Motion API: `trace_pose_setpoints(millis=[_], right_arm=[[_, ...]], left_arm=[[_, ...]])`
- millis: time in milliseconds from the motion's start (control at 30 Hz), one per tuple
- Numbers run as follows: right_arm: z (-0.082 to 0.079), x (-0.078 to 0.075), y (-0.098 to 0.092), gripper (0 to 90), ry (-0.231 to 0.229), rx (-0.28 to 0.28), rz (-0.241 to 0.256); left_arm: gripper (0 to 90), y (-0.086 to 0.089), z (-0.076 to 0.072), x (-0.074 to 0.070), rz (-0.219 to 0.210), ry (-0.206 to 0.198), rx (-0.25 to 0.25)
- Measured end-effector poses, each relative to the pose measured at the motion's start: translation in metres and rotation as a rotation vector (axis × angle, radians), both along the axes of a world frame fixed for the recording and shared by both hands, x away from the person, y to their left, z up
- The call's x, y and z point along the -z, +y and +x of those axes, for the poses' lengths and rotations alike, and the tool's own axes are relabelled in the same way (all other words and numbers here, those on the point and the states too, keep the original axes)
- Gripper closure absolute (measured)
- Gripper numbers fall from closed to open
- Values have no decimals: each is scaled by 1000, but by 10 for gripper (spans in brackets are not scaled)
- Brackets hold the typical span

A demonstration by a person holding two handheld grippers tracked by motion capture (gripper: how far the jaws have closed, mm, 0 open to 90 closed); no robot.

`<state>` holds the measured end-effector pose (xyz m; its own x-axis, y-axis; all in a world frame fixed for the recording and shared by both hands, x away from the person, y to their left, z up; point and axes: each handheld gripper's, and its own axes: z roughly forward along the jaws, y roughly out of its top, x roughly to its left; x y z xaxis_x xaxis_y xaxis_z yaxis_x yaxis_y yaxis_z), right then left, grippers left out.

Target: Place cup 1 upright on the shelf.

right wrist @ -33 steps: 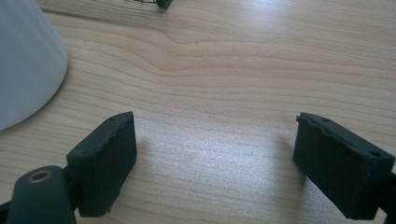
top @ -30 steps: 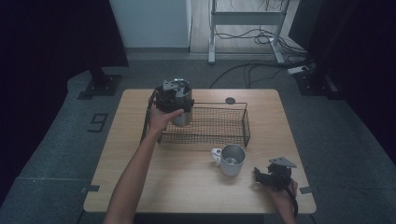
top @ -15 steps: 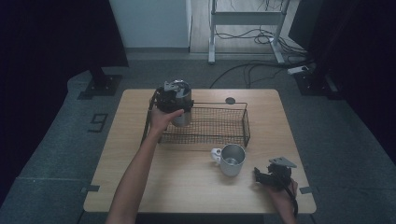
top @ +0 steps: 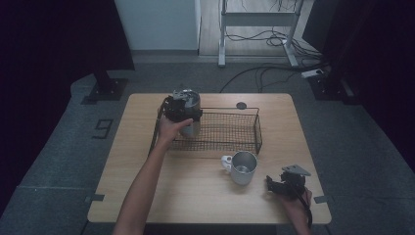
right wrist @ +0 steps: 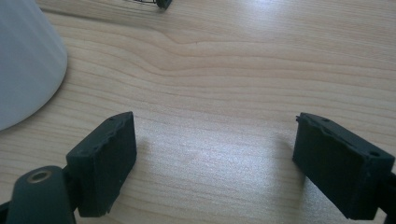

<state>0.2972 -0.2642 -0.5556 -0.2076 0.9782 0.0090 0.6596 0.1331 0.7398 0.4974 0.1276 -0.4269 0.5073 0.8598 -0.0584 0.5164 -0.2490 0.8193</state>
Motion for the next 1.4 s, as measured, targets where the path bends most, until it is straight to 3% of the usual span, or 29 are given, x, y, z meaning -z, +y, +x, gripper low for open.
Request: trace_pose_setpoints(millis=[967,1400], right_arm=[[0,0,0,132,0,-2,1],[0,0,0,132,0,-2,1]], left_arm=[[35,-2,6,38,33,62,-17],[34,-1,2,41,29,71,-2]])
